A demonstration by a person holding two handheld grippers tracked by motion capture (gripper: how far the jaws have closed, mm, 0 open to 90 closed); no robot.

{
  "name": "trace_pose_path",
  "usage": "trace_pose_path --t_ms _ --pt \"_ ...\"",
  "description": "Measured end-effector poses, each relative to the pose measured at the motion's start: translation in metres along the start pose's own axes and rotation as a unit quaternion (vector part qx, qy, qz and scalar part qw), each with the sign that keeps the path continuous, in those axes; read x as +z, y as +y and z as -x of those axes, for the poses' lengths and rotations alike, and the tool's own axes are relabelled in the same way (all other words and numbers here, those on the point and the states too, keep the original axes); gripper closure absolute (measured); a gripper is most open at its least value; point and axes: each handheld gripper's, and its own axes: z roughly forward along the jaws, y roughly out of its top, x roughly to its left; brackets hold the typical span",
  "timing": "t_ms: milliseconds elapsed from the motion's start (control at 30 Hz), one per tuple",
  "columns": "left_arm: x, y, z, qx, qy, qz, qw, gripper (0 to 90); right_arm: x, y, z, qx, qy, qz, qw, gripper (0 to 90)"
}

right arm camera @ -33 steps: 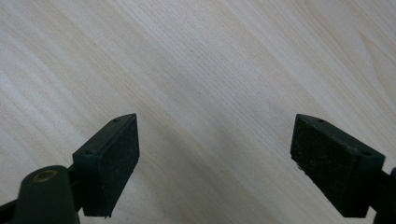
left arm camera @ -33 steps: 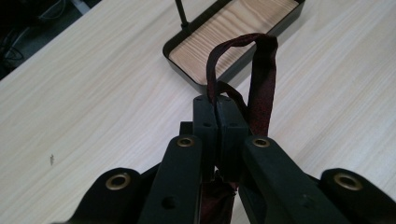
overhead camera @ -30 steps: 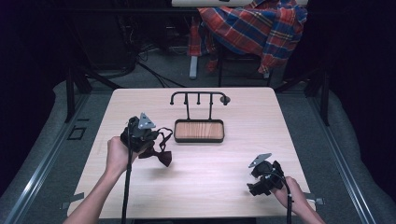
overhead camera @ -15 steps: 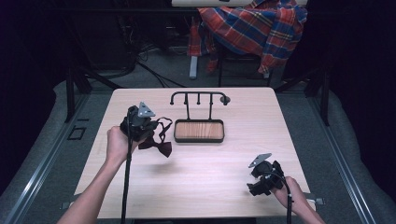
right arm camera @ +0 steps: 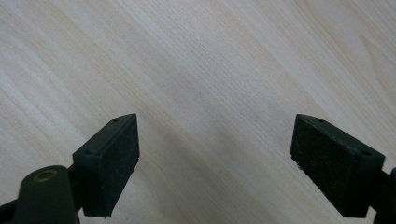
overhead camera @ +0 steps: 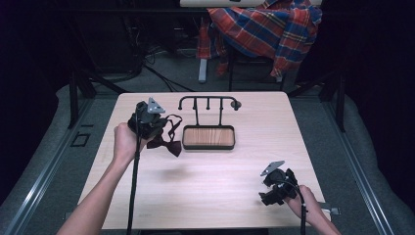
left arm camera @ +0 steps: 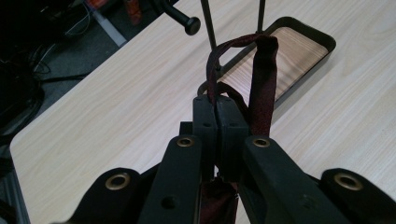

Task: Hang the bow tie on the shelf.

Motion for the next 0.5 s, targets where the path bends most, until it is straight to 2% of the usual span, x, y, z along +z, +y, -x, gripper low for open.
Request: trace_pose_path --t_ms 500 --pt "0.008 0.02 -0.004 0.003 0.005 0.0 1.0 88.3 0.0 0.0 0.0 -0.001 0.0 -0.001 1.0 15.2"
